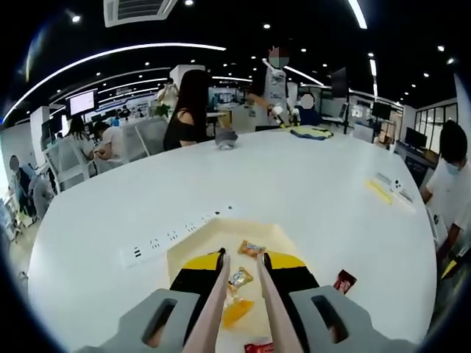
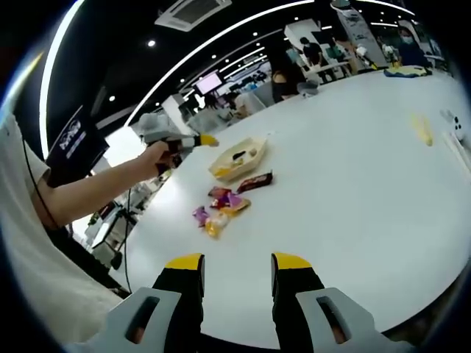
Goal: Place the target food into the container with the food tongs after gripping and lifting it, then release it inside without dropping or visibly crushing the food.
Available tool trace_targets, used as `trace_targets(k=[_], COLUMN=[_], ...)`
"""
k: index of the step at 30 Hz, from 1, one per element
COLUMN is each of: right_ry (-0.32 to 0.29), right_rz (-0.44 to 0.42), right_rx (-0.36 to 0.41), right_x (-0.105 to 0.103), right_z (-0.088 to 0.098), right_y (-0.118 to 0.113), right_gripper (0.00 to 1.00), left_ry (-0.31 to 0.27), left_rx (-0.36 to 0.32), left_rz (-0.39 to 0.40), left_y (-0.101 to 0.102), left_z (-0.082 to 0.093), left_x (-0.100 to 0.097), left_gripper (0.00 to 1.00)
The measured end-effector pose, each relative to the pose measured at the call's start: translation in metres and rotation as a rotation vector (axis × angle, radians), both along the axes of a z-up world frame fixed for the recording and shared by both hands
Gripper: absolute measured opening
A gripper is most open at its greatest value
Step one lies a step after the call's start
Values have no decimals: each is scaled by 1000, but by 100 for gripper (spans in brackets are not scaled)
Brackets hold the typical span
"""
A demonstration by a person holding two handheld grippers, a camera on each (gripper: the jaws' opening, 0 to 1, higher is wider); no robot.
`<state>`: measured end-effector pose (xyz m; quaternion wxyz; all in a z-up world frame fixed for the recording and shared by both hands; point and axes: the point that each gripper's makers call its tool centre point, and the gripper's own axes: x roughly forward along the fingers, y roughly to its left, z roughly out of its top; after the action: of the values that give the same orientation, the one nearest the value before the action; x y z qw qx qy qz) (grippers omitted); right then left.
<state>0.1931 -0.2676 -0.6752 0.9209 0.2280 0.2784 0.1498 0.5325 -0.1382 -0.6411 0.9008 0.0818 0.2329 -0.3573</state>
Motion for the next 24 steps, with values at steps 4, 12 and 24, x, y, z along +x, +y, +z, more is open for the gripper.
trace_targets(k=[4, 12, 24], right_ry=[-1, -9, -19], right_rz=[6, 38, 92], right_rx=[2, 0, 1], right_x=[-1, 0, 9], right_z=[0, 2, 4], right_y=[3, 12, 32], right_gripper=[36, 36, 36], left_ry=[8, -22, -33], left_rx=[-27, -83, -166], left_rz=[-9, -29, -41], left_y=[6, 17, 43], left_z=[5, 18, 27], left_x=[-11, -29, -60], left_gripper=[21, 22, 23])
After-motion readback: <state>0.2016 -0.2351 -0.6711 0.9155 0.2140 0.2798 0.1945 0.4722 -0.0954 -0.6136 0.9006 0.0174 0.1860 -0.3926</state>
